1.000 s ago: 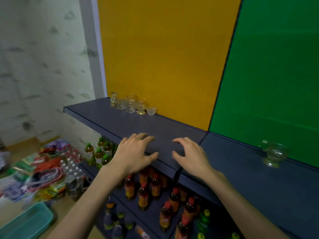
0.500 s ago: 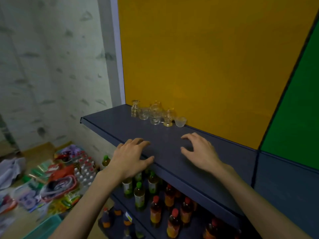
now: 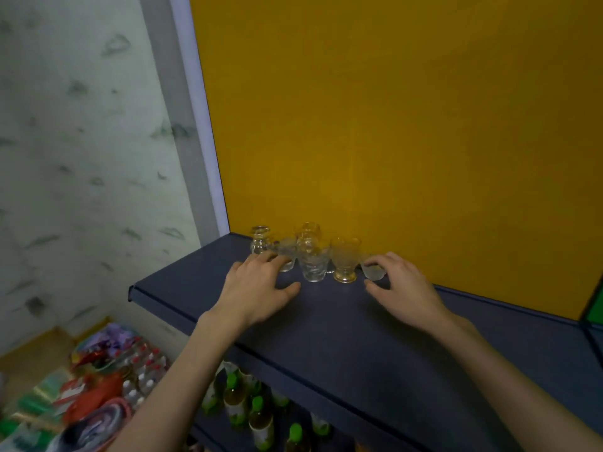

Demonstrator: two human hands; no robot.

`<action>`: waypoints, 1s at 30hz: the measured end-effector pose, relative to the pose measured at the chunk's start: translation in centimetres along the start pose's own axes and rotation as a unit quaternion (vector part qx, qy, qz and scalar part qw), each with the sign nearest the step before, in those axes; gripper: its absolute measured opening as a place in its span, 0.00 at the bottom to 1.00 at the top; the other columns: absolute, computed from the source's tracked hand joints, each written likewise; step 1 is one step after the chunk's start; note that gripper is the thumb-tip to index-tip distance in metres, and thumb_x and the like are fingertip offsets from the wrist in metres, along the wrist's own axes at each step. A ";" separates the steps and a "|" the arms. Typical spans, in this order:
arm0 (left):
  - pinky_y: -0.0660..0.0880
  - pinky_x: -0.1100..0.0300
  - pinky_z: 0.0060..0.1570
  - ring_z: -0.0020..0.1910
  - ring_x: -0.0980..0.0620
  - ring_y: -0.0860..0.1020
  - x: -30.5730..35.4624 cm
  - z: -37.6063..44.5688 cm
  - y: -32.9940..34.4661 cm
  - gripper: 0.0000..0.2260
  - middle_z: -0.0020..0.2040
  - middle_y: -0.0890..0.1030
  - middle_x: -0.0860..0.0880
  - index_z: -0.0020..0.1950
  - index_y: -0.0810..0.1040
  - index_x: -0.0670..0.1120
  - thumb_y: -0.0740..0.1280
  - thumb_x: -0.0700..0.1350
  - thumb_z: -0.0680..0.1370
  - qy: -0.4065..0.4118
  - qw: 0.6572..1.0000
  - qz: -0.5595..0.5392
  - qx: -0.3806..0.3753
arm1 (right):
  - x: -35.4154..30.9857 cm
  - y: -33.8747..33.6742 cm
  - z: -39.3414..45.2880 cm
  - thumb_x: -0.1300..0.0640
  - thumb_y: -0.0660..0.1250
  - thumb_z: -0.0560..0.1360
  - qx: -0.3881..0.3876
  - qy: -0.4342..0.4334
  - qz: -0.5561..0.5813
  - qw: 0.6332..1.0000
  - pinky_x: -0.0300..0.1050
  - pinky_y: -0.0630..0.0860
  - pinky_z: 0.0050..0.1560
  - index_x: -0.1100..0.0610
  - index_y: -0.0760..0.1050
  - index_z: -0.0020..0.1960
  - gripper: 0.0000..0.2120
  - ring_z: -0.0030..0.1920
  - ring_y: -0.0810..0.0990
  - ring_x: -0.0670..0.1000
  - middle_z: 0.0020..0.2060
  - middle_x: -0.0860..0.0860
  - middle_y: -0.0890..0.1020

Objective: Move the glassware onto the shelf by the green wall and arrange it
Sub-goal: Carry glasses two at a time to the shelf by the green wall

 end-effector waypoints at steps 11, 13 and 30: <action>0.70 0.47 0.65 0.72 0.46 0.68 -10.6 10.0 4.3 0.28 0.73 0.71 0.49 0.75 0.69 0.55 0.62 0.65 0.77 0.099 0.992 -0.081 0.020 | -5.0 6.6 4.3 0.46 0.66 0.75 0.055 0.135 -0.059 0.988 0.53 0.73 0.60 0.48 0.74 0.64 0.19 0.64 0.72 0.52 0.61 0.48 0.76; 0.69 0.46 0.67 0.74 0.45 0.65 -12.7 11.8 4.5 0.31 0.76 0.68 0.47 0.77 0.66 0.53 0.62 0.65 0.77 0.108 0.990 -0.087 0.035 | -6.1 7.4 4.9 0.44 0.65 0.74 0.055 0.166 -0.066 0.982 0.55 0.74 0.60 0.48 0.72 0.65 0.20 0.65 0.72 0.52 0.61 0.48 0.76; 0.74 0.46 0.58 0.68 0.42 0.66 -16.5 17.9 8.5 0.34 0.68 0.65 0.44 0.78 0.64 0.56 0.71 0.49 0.73 0.126 0.966 -0.211 -0.077 | -9.8 10.6 3.9 0.45 0.68 0.75 0.023 0.274 -0.070 0.959 0.57 0.69 0.67 0.40 0.47 0.78 0.39 0.73 0.65 0.58 0.75 0.53 0.64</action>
Point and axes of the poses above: each hand's wrist, its own z-axis towards the middle knuckle, its own y-axis out of the palm, x = y × z, the point moved 2 cm from there along z, towards the middle knuckle
